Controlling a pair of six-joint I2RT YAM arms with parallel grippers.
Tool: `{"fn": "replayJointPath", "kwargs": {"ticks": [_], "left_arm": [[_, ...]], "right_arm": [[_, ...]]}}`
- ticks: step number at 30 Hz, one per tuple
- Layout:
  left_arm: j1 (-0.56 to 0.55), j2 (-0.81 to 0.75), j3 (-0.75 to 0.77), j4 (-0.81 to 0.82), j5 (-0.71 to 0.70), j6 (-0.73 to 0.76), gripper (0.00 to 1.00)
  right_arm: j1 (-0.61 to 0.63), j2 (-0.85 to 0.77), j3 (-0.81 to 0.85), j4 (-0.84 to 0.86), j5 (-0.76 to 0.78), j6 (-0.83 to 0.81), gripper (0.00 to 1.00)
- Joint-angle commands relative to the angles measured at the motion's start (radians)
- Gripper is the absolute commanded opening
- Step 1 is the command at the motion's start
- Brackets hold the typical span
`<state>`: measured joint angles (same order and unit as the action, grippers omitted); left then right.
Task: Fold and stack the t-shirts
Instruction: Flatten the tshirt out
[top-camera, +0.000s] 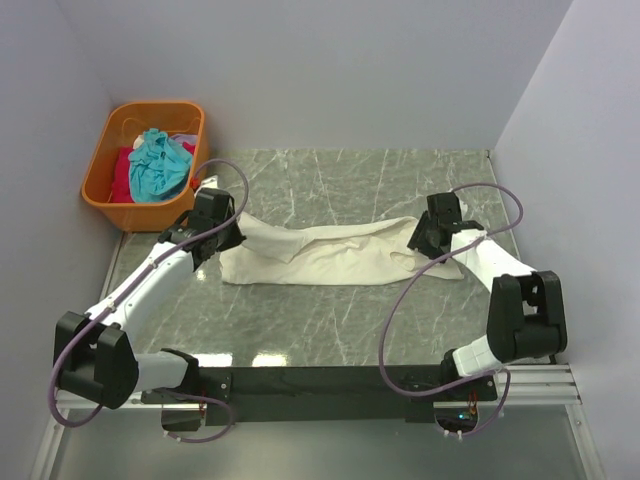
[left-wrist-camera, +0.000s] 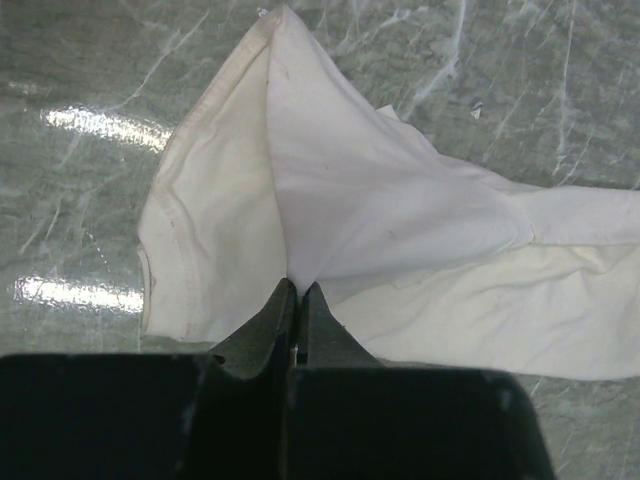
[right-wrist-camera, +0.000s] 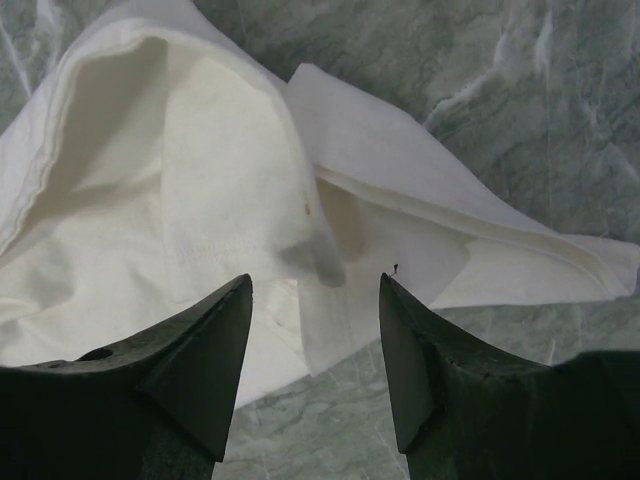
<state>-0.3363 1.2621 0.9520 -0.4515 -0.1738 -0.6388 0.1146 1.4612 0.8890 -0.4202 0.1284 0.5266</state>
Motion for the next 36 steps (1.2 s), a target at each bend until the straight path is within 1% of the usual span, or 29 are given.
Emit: {"fn": "replayJointPath", "kwargs": {"ticks": [1,10,16,24,25,28,36], "left_arm": [[0.006,-0.018,-0.012,0.016,-0.003,0.027,0.01],[0.013,-0.024,-0.029,0.034,0.002,0.022,0.01],[0.023,-0.026,-0.030,0.042,0.017,0.019,0.01],[0.028,-0.032,-0.038,0.045,0.017,0.014,0.01],[0.028,-0.032,-0.036,0.045,0.017,0.013,0.01],[0.028,-0.029,-0.035,0.045,0.022,0.013,0.01],[0.031,-0.030,-0.038,0.048,0.023,0.013,0.01]], "right_arm": [[-0.019,0.025,0.048,0.066,0.002,-0.014,0.60],[-0.041,0.099,0.111,0.078,-0.016,-0.091,0.56],[-0.044,0.140,0.119,0.081,-0.019,-0.089,0.56],[-0.043,0.157,0.119,0.066,-0.067,-0.100,0.55],[-0.043,0.154,0.117,0.064,-0.073,-0.100,0.51],[-0.041,0.139,0.120,0.052,-0.091,-0.096,0.45],[-0.041,0.116,0.120,0.040,-0.125,-0.096,0.44]]}}
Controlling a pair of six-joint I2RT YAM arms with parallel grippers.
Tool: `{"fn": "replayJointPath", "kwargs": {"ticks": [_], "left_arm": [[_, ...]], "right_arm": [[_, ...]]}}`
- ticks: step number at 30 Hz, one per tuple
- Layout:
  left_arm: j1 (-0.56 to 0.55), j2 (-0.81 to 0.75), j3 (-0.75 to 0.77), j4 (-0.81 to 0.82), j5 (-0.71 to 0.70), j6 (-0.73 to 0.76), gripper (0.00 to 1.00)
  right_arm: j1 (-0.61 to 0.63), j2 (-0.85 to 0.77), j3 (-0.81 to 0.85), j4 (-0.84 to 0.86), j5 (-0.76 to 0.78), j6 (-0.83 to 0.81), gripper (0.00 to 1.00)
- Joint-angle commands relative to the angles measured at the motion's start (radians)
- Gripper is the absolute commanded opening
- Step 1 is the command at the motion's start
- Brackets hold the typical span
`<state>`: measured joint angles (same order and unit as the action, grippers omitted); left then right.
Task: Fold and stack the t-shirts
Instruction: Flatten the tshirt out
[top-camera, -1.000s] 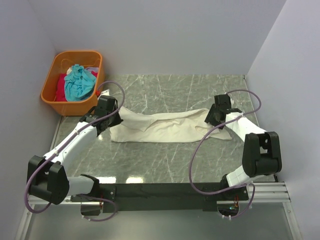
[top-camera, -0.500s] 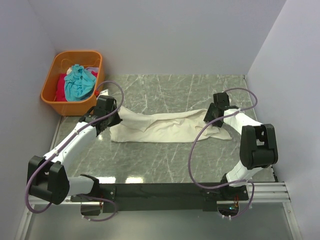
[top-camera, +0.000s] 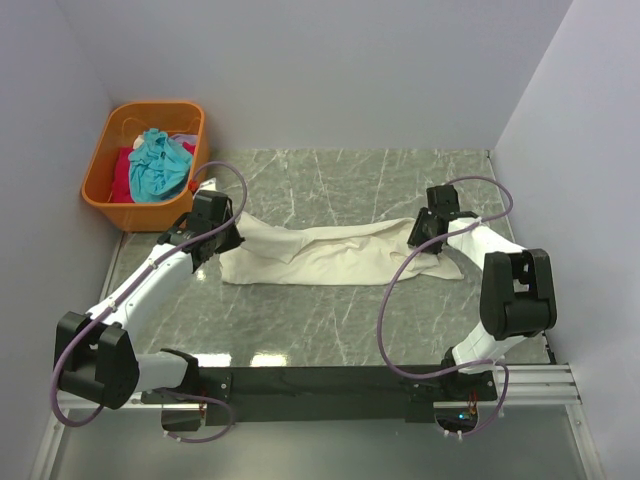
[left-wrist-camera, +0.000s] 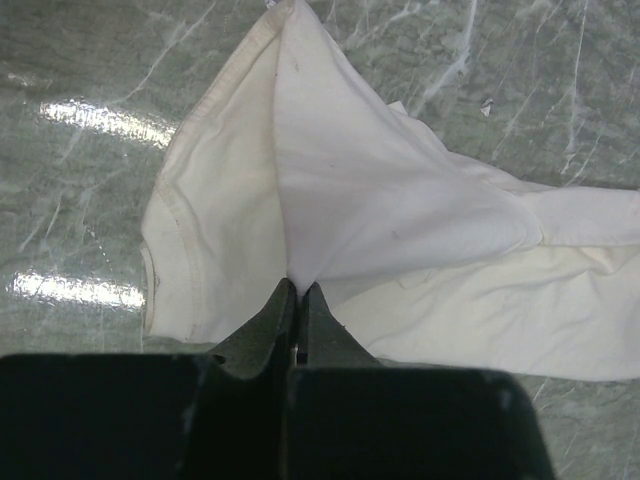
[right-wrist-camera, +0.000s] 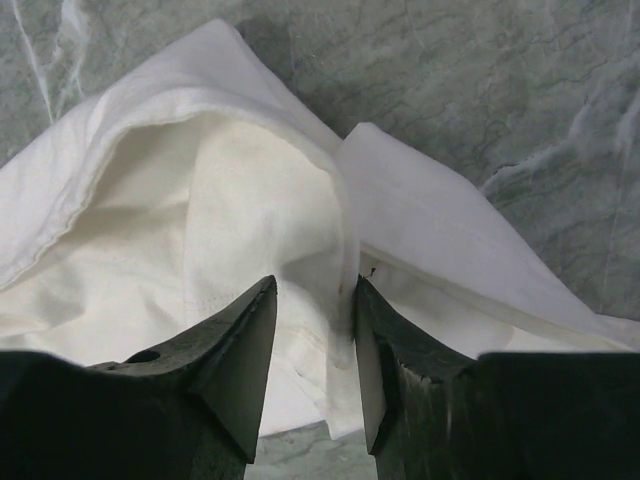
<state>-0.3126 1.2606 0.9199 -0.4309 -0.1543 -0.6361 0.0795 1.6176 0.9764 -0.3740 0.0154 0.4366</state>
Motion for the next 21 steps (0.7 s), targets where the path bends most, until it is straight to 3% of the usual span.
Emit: {"fn": "replayJointPath", "kwargs": {"ticks": [1,6,9,10,14,17,21], "left_arm": [[0.007,-0.027,-0.006,0.026,0.004,0.010,0.01],[0.009,-0.029,-0.009,0.032,0.009,0.004,0.01],[0.010,-0.030,-0.007,0.034,0.006,0.003,0.01],[0.010,-0.030,-0.006,0.034,0.001,0.004,0.01],[0.023,-0.038,0.036,0.021,-0.033,0.001,0.01],[0.050,-0.032,0.108,0.001,-0.051,0.009,0.01],[0.092,0.011,0.390,-0.080,-0.085,0.042,0.01]], "right_arm": [[-0.004,-0.045,0.033,-0.006,-0.012,-0.004,0.44],[-0.004,-0.030,0.018,0.004,0.011,-0.001,0.44],[-0.004,-0.033,0.005,0.009,0.037,0.001,0.29],[-0.004,-0.041,0.007,0.003,0.046,0.001,0.18],[-0.004,-0.111,0.048,-0.040,0.104,-0.002,0.01],[-0.004,-0.162,0.139,-0.107,0.176,-0.013,0.00],[-0.006,-0.257,0.329,-0.175,0.270,-0.086,0.00]]}}
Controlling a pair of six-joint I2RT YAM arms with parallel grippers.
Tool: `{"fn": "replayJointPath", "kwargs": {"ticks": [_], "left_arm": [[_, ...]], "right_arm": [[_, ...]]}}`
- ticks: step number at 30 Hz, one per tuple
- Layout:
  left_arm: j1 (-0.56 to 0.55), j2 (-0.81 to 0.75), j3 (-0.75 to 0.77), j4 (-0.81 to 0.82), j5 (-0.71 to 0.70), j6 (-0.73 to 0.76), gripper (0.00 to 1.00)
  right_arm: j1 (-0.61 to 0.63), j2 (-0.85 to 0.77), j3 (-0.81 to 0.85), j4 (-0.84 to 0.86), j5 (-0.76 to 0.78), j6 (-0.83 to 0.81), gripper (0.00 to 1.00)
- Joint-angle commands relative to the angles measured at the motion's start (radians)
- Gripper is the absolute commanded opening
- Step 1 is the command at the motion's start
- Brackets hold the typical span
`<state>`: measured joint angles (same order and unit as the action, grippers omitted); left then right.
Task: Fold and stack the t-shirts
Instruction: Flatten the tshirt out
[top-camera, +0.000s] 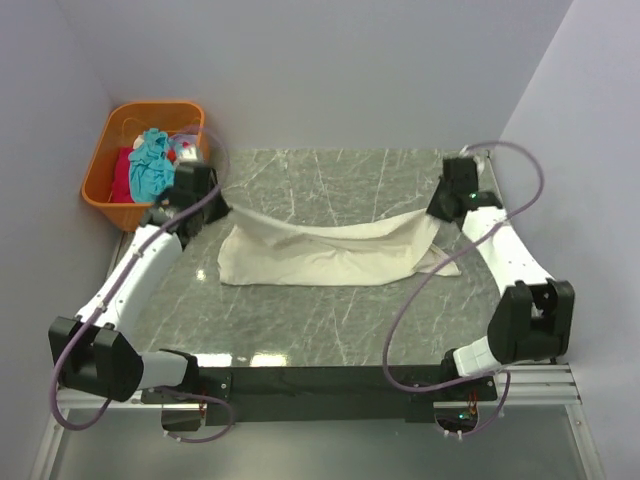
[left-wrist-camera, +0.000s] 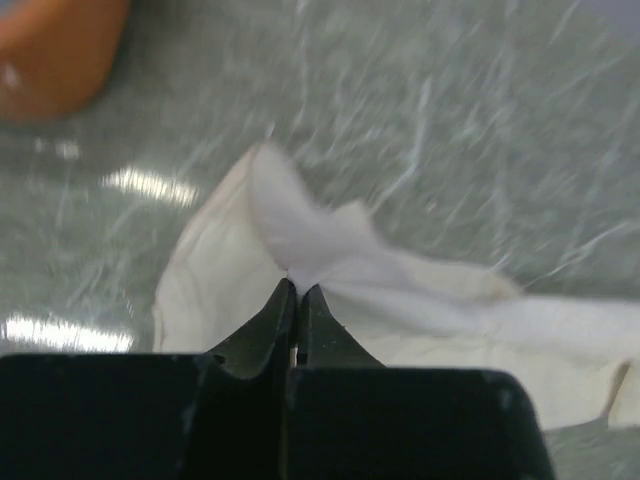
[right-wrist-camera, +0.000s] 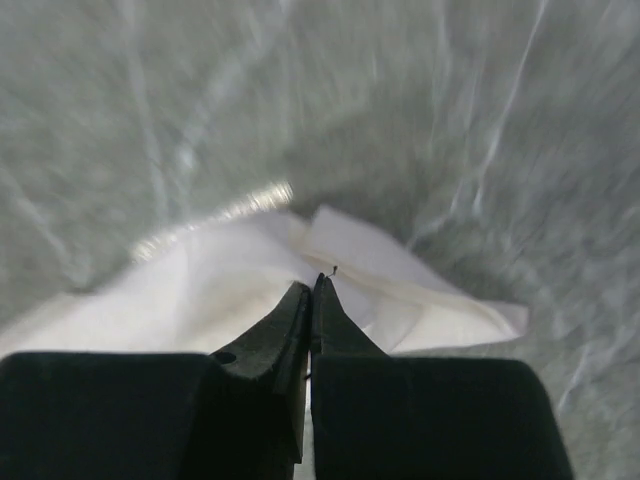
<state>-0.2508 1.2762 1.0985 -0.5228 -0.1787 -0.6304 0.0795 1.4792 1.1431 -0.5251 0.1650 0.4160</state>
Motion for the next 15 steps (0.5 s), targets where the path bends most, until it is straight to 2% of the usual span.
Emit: {"fn": "replayJointPath", "kwargs": {"ticks": [1,2,5,8,11,15], "left_arm": [[0.038,0.008,0.269,0.000,-0.064,0.041,0.01],[0.044,0.030,0.329,-0.015,-0.067,0.044,0.01],[0.061,0.072,0.632,-0.071,-0.088,0.060,0.01],[0.062,0.072,0.789,-0.079,-0.105,0.086,0.01],[0.064,-0.003,0.819,-0.028,-0.119,0.129,0.01],[0.064,-0.167,0.778,0.068,-0.131,0.188,0.01]], "right_arm": [[-0.004,-0.134,0.244,-0.039,0.136,-0.081,0.00],[-0.004,-0.146,0.286,-0.045,0.183,-0.098,0.00],[-0.006,-0.201,0.452,-0.069,0.258,-0.178,0.00],[-0.006,-0.249,0.590,-0.079,0.316,-0.249,0.00],[-0.004,-0.333,0.661,-0.052,0.338,-0.331,0.00],[-0.006,-0.511,0.606,0.058,0.354,-0.448,0.00]]}}
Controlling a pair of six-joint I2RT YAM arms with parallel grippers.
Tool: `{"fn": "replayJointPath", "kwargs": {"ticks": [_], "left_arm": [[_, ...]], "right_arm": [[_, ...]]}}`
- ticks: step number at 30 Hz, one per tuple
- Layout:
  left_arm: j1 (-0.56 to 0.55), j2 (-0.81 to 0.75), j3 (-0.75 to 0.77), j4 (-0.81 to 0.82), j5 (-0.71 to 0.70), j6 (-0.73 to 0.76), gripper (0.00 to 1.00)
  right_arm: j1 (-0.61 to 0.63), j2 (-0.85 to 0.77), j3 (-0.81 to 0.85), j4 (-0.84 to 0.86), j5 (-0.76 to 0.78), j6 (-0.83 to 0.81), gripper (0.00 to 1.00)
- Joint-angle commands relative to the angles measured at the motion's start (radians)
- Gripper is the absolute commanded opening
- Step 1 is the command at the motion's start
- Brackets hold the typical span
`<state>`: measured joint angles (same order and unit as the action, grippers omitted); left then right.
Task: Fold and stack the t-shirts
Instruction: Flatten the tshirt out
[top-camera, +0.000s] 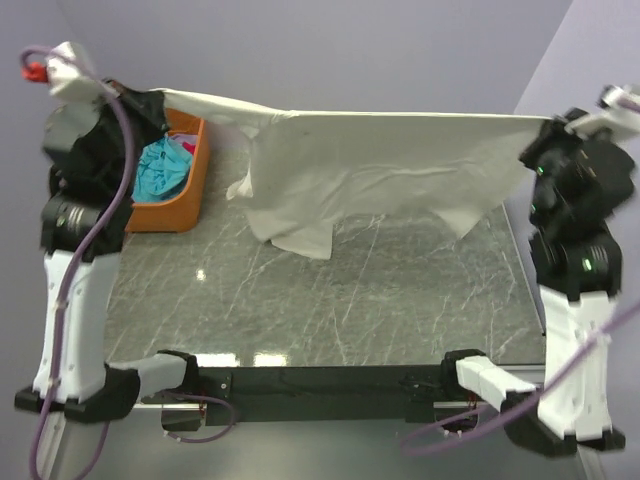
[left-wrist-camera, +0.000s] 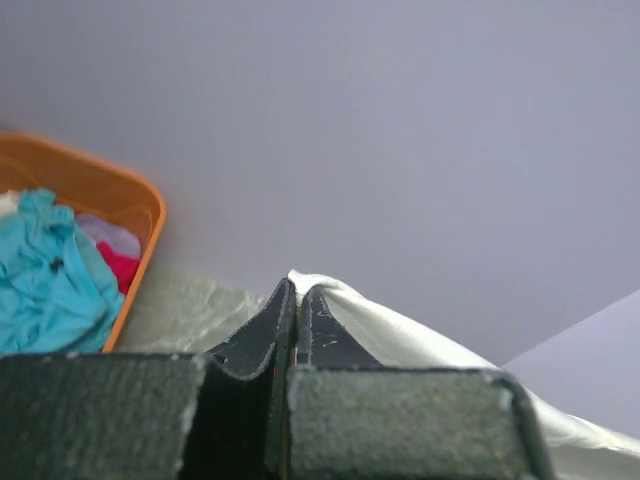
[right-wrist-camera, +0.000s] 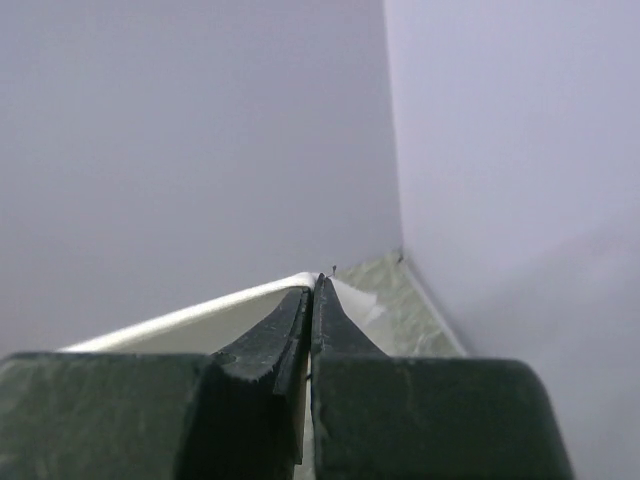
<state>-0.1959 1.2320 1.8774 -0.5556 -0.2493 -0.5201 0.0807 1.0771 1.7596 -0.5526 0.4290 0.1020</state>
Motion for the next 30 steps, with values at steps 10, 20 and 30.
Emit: {"fn": "replayJointPath", "kwargs": {"ticks": [10,20,30], "left_arm": [[0.007,-0.375,0.126,0.112,-0.047,0.201,0.01],[0.007,-0.218,0.077,0.123,0.001,0.304,0.01],[0.007,0.013,-0.461,0.376,0.120,0.316,0.03]], "right_arm": [[-0.007,-0.430,-0.121,0.218,-0.018,-0.268,0.00],[-0.007,-0.326,-0.133,0.141,-0.206,-0.320,0.00],[-0.006,-0.114,-0.616,0.327,-0.335,-0.301,0.00]]}}
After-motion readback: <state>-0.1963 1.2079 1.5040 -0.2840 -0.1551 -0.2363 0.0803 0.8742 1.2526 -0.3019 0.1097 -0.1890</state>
